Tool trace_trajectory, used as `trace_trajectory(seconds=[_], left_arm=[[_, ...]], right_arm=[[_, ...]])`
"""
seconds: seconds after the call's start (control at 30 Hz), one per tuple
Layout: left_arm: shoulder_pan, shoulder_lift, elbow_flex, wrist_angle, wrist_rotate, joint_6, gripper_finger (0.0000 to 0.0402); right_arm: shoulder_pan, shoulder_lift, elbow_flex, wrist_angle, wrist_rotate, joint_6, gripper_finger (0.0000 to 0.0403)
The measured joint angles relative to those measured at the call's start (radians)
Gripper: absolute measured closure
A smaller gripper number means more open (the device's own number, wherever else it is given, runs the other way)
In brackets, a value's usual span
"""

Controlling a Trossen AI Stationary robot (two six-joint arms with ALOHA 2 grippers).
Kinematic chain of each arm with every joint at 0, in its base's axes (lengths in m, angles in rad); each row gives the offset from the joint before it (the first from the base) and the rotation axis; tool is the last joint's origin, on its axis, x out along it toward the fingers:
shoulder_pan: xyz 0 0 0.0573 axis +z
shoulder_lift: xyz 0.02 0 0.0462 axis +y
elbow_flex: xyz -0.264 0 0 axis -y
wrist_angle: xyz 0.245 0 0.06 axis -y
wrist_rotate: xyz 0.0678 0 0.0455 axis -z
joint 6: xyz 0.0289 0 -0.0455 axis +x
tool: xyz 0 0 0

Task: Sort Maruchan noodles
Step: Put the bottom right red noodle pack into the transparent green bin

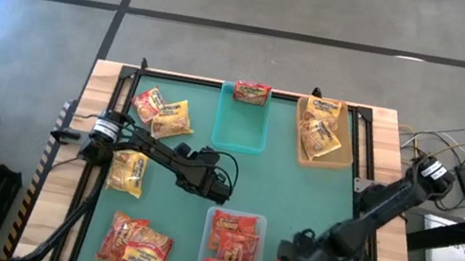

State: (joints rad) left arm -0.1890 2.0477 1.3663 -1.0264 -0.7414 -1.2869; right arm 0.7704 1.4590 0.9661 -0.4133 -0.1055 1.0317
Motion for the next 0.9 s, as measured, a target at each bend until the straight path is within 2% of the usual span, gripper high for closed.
trace_trajectory(seconds=[0.23,0.4,0.57,0.9], left_arm=[[0.000,0.000,0.000,0.001,0.000,0.000,0.0326],[0.000,0.000,0.000,0.002,0.000,0.000,0.0326],[0.000,0.000,0.000,0.004,0.000,0.000,0.0326],[0.000,0.000,0.000,0.008,0.001,0.022,0.0326]], right_arm=[[0.166,0.028,-0.006,0.014,-0.034,0.167,0.0239],[0.206,0.049,-0.006,0.023,0.000,0.198,0.0248],[0.204,0.068,-0.007,0.011,0.080,0.119,0.0257],[0.164,0.076,-0.007,-0.002,0.162,-0.012,0.0257]])
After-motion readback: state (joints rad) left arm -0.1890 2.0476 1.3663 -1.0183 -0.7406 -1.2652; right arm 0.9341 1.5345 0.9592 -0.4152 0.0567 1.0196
